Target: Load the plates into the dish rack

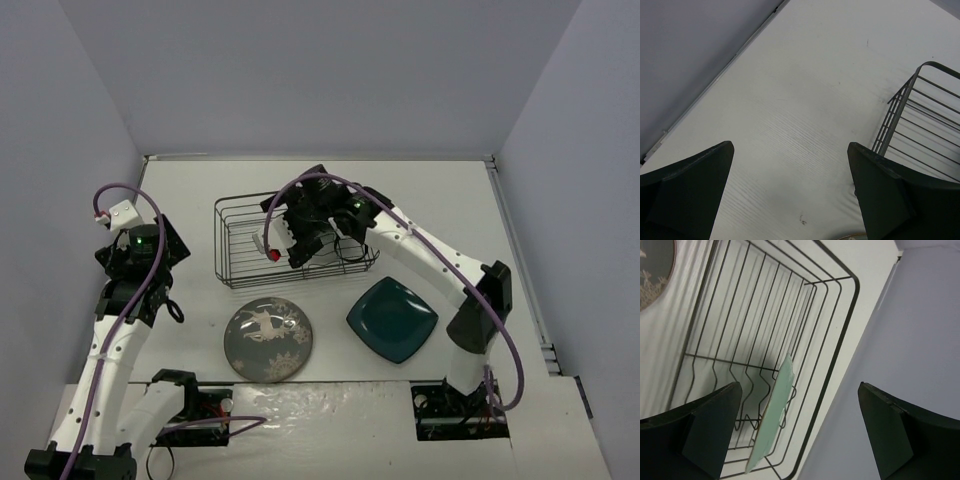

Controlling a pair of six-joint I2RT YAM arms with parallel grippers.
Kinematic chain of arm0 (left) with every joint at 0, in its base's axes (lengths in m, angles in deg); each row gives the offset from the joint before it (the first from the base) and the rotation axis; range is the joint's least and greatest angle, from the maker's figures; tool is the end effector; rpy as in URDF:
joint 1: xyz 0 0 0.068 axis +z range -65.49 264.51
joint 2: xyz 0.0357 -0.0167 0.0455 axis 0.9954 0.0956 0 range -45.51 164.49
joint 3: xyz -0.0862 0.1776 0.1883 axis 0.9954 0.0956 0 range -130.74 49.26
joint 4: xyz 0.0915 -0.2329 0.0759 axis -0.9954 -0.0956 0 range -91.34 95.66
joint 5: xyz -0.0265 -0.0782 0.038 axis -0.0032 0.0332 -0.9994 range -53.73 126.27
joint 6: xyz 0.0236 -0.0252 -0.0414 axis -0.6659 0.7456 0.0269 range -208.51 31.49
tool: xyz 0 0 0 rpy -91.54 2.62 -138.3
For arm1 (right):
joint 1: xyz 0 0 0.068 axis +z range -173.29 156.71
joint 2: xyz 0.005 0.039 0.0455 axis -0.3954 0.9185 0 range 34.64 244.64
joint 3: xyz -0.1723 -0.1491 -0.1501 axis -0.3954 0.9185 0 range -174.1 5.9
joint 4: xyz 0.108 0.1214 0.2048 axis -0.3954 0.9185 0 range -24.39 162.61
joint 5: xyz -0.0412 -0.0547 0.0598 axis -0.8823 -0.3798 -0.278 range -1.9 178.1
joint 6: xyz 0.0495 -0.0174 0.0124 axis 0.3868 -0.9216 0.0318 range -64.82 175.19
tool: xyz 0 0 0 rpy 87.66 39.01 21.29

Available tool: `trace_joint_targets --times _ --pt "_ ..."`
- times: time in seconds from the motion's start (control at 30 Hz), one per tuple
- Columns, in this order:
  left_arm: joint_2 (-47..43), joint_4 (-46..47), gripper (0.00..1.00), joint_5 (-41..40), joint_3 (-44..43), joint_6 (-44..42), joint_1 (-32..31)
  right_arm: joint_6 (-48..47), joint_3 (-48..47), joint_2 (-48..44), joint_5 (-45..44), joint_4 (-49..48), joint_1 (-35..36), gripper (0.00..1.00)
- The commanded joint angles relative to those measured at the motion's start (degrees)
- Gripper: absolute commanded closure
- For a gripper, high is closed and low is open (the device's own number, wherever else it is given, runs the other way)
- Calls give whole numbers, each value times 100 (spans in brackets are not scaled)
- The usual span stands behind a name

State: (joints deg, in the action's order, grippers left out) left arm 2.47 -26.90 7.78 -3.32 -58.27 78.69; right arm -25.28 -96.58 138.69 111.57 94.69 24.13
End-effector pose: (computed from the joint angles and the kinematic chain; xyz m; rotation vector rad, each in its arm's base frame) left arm 0.1766 -0.0008 0.3397 -0.7120 1.8659 0.1090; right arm 0.2754 0.3205 0.3685 -1.9426 0.6807 0.0758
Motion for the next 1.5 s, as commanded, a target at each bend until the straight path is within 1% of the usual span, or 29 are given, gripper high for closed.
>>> trace_joint_targets --times 0.0,0.03,0.1,0.13,0.2,0.27,0.3,0.33,0.37,0.43,0.5,0.57,0.63,0.73,0.8,0.83,0.93,1.07,1.13,1.23,1.3,1.37,1.4,1.47 --pt "5 210 3 51 -254 -31 16 940 744 -1353 223 -1230 66 0" --pt "9 214 3 76 -283 -37 20 1163 929 -1511 72 -1667 66 0" --pt "18 203 3 159 -349 -56 20 1894 1411 -1891 -496 -2616 66 0" --pt "18 197 3 210 -384 -62 20 2334 1635 -2075 -873 -3160 66 0" --pt "33 316 3 413 -474 -77 13 3273 1903 -2327 -1846 -3945 43 0" --pt "96 459 3 890 -538 -127 18 4130 1957 -2385 -2615 -4253 -62 0" --pt "114 554 3 1018 -565 -159 20 4533 1959 -2380 -2963 -4304 -92 0" --pt "191 690 3 1424 -613 -195 16 5133 1852 -2341 -3384 -4183 -192 0" --pt "321 824 3 2054 -677 -221 10 5870 1677 -2292 -3732 -3923 -450 0" --pt "508 1004 3 2739 -791 -229 3 7096 1454 -2235 -3851 -3329 -1200 0" --pt "634 1136 3 3296 -881 -281 -48 8057 1548 -2346 -3680 -2985 -1784 0" --pt "659 1539 3 3770 -804 -272 -166 9043 1882 -2545 -3920 -2652 -2236 0" --pt "669 1890 3 4180 -694 -206 -295 9814 2294 -2968 -4238 -2534 -2870 0" --pt "768 2193 3 4777 -681 -333 -671 10346 2772 -3435 -3852 -2304 -3469 0" --pt "848 2301 3 4884 -667 -409 -957 10681 2869 -3603 -3905 -1658 -3857 0" --pt "868 2377 3 4912 -627 -437 -1162 10826 2952 -3674 -3919 -1483 -3967 0" --pt "941 2507 3 4953 -547 -527 -1385 11289 3601 -4143 -3830 -1100 -4220 0" --pt "1020 2728 3 5047 -376 -449 -1606 11694 4228 -4921 -3612 -629 -4557 0" --pt "1079 2737 3 5115 -351 -449 -1649 11805 4500 -5159 -3510 -257 -4702 0" --pt "1146 2743 3 5117 -317 -422 -1709 11704 4880 -5446 -3028 137 -5002 0" --pt "1192 2807 3 5123 -301 -443 -1766 11609 5148 -5409 -2600 371 -5199 0" --pt "1257 2816 3 5133 -314 -468 -1817 11501 5490 -5346 -1825 470 -5411 0" --pt "1264 2813 3 5125 -319 -476 -1821 11489 5529 -5312 -1726 482 -5487 0" --pt "1349 2783 3 5125 -368 -493 -1873 11351 5958 -5267 -675 454 -5682 0"
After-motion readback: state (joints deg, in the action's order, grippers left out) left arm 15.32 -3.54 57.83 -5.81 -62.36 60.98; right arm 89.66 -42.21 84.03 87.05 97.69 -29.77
